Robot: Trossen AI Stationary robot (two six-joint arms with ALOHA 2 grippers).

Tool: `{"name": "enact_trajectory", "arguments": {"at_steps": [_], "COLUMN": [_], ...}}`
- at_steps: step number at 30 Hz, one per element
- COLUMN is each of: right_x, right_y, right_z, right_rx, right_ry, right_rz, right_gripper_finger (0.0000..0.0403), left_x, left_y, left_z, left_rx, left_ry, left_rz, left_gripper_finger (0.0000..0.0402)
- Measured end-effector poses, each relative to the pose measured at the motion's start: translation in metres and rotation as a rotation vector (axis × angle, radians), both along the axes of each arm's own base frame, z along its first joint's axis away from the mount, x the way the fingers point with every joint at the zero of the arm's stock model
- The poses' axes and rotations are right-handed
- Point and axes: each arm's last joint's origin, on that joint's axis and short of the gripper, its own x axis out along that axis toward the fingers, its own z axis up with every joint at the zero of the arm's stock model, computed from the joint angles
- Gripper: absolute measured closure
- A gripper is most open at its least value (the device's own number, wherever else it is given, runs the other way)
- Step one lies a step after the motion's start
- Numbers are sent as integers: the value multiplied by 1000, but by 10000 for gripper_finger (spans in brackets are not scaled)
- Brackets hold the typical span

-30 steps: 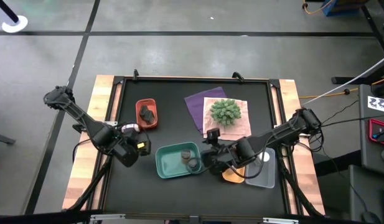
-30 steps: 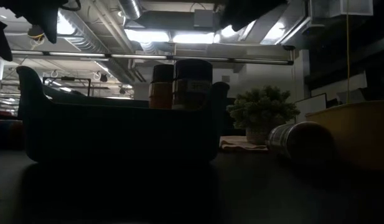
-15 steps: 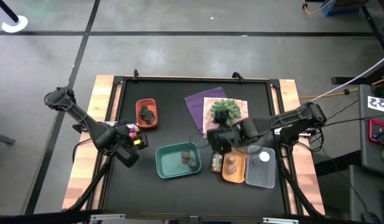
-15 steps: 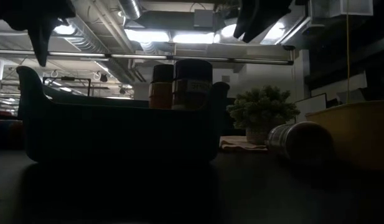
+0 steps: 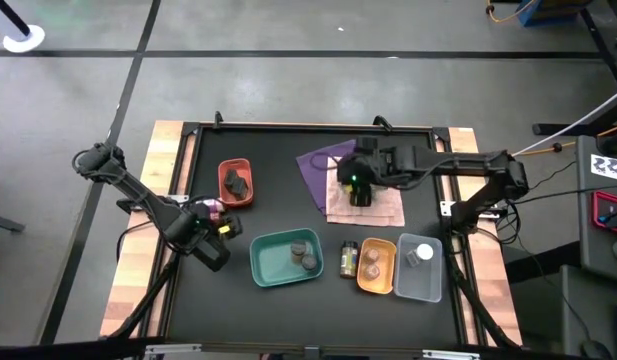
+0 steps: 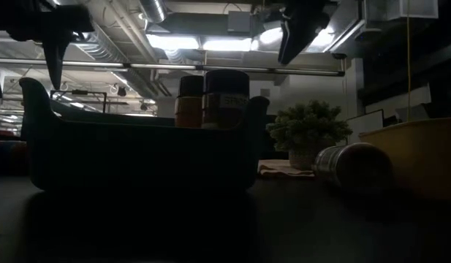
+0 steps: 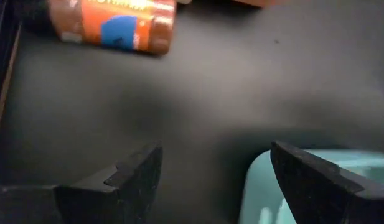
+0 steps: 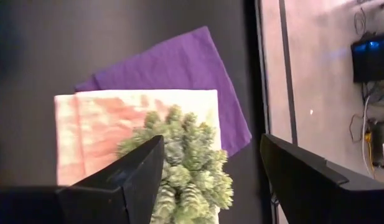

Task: Sort spices by type
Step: Put the orange seasoning bottle into the blue bin

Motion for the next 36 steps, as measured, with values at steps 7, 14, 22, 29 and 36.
{"name": "enact_trajectory", "arguments": {"at_steps": [7,14,22,29,36], "right_x": [-2,-2,-2,-2,-3], "right_y": [-29,-47,-50,-50,-49], "right_z": [1,2,2,2,2], "right_rx": [12,22,40,44,45], "right_ry": [-19,-58,-59,-58,-55], "right_rz": [-85,-135,-135,-133,-133], "right_gripper_finger": [136,136,136,136,136], "left_x": [-6,0,10,9,-1], "left_y": [5,2,9,18,24], "left_z": [-5,-15,-24,-30,-58], "left_rx": [68,89,130,175,140], "left_ry": [58,70,111,217,224], "left_rz": [209,291,371,496,625], "left_gripper_finger": [119,119,119,119,119]}}
